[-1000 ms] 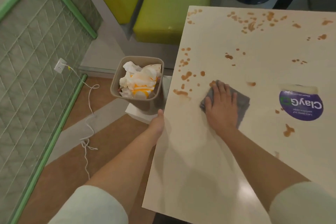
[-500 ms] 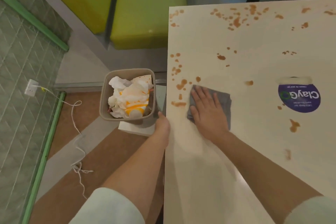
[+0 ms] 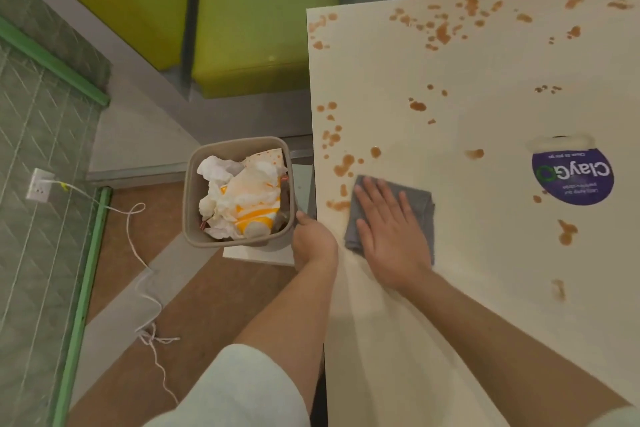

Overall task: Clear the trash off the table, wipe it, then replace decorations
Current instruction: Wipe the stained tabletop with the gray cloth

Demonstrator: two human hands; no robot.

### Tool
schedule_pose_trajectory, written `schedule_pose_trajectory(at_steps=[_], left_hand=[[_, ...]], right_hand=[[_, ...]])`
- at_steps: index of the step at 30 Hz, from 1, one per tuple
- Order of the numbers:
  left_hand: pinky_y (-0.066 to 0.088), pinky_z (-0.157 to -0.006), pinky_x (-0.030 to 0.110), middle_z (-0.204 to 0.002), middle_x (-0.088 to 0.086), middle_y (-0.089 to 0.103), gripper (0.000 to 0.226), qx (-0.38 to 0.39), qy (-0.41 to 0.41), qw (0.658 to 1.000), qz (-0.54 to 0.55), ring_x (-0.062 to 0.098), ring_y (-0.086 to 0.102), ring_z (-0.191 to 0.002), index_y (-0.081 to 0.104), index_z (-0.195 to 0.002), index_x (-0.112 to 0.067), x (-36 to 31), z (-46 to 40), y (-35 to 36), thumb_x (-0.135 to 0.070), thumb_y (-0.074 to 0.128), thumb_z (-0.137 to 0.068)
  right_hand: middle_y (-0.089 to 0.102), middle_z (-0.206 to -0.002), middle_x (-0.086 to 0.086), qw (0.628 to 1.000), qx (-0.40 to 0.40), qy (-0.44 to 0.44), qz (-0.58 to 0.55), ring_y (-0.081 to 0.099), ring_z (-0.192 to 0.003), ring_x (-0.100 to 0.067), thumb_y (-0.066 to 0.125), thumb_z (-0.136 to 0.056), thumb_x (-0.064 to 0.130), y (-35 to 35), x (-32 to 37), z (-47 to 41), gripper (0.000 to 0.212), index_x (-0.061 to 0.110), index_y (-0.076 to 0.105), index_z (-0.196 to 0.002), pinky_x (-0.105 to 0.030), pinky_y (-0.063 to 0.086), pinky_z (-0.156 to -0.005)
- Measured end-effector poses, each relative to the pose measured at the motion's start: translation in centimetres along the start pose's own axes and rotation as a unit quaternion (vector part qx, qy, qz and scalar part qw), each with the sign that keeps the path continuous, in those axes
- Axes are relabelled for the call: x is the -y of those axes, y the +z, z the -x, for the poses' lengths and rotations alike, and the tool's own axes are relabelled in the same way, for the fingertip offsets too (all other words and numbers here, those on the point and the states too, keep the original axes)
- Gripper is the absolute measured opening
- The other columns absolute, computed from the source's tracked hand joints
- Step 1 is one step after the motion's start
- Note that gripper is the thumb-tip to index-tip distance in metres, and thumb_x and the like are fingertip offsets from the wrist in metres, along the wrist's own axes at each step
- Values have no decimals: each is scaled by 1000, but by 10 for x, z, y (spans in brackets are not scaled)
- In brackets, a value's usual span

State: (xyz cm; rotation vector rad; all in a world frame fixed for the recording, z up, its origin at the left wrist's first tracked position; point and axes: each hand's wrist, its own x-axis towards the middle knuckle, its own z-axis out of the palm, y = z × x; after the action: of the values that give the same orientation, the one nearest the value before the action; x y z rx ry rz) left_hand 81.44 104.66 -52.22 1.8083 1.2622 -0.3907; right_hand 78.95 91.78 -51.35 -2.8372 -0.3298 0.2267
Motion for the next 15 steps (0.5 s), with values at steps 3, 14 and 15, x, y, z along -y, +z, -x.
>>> schedule_pose_trajectory(at_steps=[3,14,15], left_hand=[[36,-104,43,-133,21,56,66,-14,2,1000,-1,38,50,-125,57,-127,2,2,-2,1,-45,16,-106],[39,-96,37,-131,20,57,47,-6,14,999,-29,34,51,-123,56,-125,0,-3,4,-4,-22,19,-106],[40,-95,37,-131,19,57,47,-8,13,1000,-25,34,52,-122,57,-124,-1,-3,4,-5,-21,19,-106]], right_hand=[[9,-164,7,999,-26,31,-27,-2,-151,-9,22,-103,40,-10,-20,-23,51,24,27,-151,-40,3,-123],[26,-159,-1,987,-61,148,-28,25,-140,-24,23,-101,47,-15,9,18,51,29,39,-146,-40,15,-108],[39,-149,-2,990,-88,106,-30,35,-131,-26,32,-100,42,-17,3,17,42,27,51,-134,-41,20,-104]])
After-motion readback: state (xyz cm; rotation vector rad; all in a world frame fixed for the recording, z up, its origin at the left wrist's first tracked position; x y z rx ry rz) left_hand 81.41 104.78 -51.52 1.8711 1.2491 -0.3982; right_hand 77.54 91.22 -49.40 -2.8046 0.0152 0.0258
